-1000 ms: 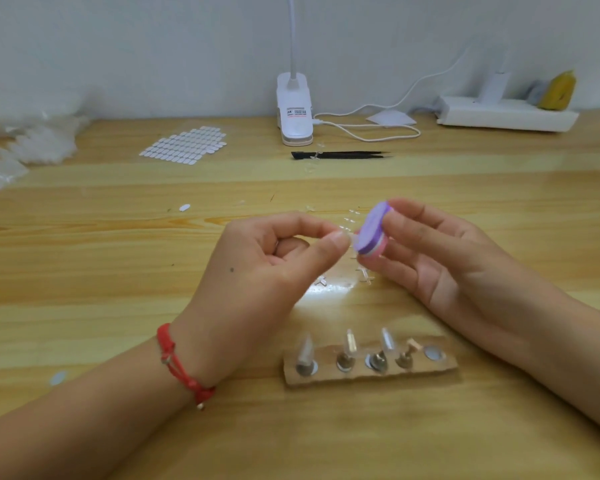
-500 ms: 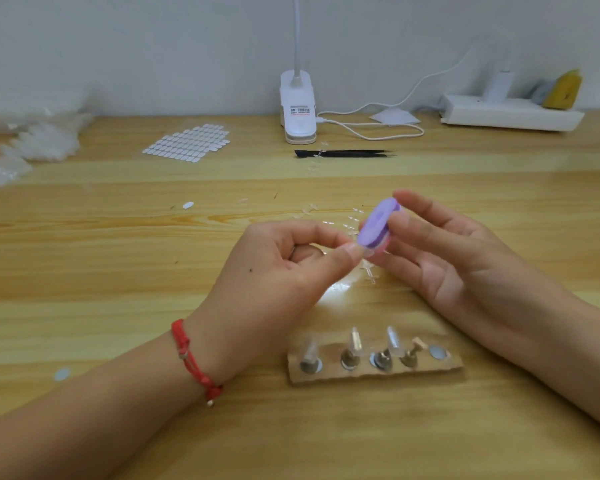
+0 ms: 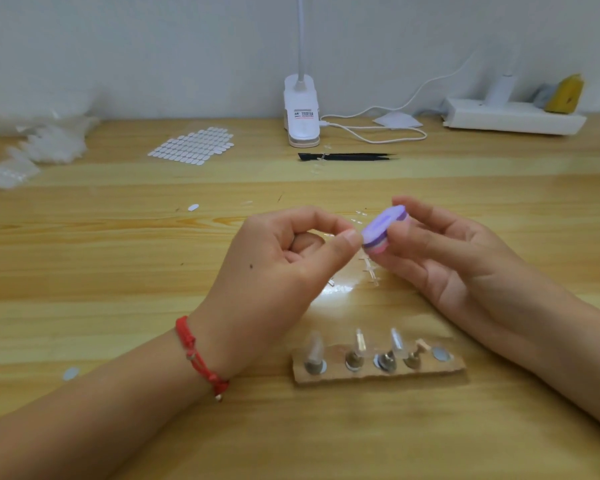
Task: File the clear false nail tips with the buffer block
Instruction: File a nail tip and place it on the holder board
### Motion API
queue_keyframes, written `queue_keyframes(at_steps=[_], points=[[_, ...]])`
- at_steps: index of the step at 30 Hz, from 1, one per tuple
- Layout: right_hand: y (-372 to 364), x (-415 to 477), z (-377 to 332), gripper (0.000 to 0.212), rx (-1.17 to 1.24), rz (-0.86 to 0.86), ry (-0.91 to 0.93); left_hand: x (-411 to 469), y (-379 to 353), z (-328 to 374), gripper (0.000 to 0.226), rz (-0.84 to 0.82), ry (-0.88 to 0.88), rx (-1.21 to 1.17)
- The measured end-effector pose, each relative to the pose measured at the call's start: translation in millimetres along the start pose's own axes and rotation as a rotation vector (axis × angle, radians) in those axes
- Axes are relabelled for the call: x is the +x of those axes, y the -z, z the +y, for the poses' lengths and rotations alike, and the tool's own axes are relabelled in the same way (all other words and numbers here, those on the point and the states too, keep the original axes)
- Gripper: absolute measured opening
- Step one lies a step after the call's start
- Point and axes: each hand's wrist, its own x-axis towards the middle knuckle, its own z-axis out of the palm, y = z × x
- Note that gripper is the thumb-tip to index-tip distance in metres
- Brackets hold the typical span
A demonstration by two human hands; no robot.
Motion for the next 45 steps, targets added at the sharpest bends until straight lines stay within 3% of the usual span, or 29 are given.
queue_keyframes(at_steps=[3, 7, 11, 15, 24, 26, 30, 34, 38, 42, 45], points=[[-4.5, -2.8, 2.5, 0.032, -0.089, -0.046, 0.010, 1.4, 2.0, -1.5, 0.010, 0.020, -0.012, 0.028], [1.1, -0.2, -0.5, 0.038, 0.024, 0.027, 0.006, 1.9, 1.6, -1.7, 0.012, 0.019, -0.046, 0.055], [-2.3, -2.3, 1.4, 0.027, -0.068, -0.052, -0.013, 3.8, 2.4, -2.1, 0.011, 0.005, -0.039, 0.067], [0.7, -0.4, 0.2, 0.035, 0.025, 0.012, -0.009, 3.8, 3.8, -2.7, 0.011, 0.006, -0.058, 0.083], [0.0, -0.8, 0.3, 0.033, -0.058, -0.020, 0.002, 4.0, 5.8, -1.2, 0.014, -0.017, -0.029, 0.077], [-0.6, -1.0, 1.9, 0.029, -0.080, -0.049, -0.003, 4.9, 6.2, -1.2, 0.016, -0.052, -0.012, 0.096], [5.8, 4.0, 0.3, 0.032, 0.104, 0.022, -0.010, 6.2, 8.7, -2.1, 0.017, -0.094, 0.016, 0.104], [1.0, 1.2, 1.9, 0.030, -0.096, -0.050, -0.019, 5.9, 10.8, -2.5, 0.016, -0.154, 0.000, 0.126], [7.8, 4.8, -5.9, 0.032, 0.131, 0.066, -0.007, 1.8, 8.7, 0.4, 0.014, -0.272, -0.073, 0.203], [5.4, 1.7, -4.1, 0.021, -0.062, -0.030, -0.018, 5.2, 9.5, 1.2, 0.012, -0.137, -0.022, 0.099], [0.2, -1.4, -0.3, 0.033, -0.242, -0.061, 0.042, 6.9, 11.4, 1.4, 0.008, -0.088, 0.048, -0.045]])
